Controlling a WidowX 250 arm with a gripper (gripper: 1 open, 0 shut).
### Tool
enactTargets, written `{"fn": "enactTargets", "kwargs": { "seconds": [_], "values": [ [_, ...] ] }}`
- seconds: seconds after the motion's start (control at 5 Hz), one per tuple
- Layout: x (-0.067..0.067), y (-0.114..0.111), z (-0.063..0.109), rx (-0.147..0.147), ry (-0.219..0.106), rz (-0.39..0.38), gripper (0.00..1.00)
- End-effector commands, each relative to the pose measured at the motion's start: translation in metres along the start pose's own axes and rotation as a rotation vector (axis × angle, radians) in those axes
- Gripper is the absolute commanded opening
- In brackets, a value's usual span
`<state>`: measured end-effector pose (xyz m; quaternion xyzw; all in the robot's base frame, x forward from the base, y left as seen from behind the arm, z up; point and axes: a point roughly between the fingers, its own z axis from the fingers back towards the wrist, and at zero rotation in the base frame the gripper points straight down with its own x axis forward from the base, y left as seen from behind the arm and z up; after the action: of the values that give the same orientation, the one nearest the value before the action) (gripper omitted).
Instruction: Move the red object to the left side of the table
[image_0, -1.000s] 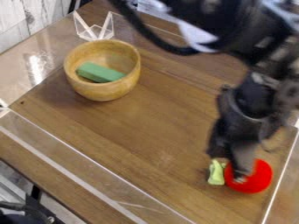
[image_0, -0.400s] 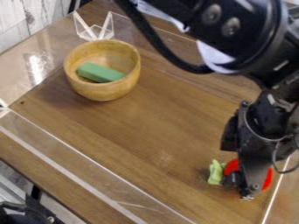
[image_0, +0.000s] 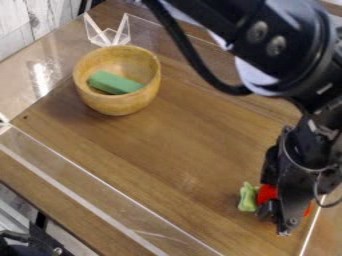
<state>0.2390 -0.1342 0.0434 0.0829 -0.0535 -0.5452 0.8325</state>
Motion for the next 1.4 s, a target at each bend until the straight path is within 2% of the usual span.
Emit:
{"fn": "enactTargets", "kwargs": {
  "seconds": [0.0, 0.2, 0.6, 0.8, 1.0, 1.2],
  "values": [
    [-0.001, 0.012, -0.001, 0.018, -0.035, 0.027, 0.00],
    [-0.006, 0.016, -0.003, 0.016, -0.046, 0.048, 0.00],
    [-0.006, 0.014, 0.028, 0.019, -0.089, -0.077, 0.00],
    [-0.015, 0.017, 0.032, 0.026, -0.097, -0.092, 0.00],
    [-0.023, 0.019, 0.029, 0.013, -0.095, -0.108, 0.00],
    [-0.038, 0.025, 0.036, 0.008, -0.068, -0.089, 0.00]
  ]
}}
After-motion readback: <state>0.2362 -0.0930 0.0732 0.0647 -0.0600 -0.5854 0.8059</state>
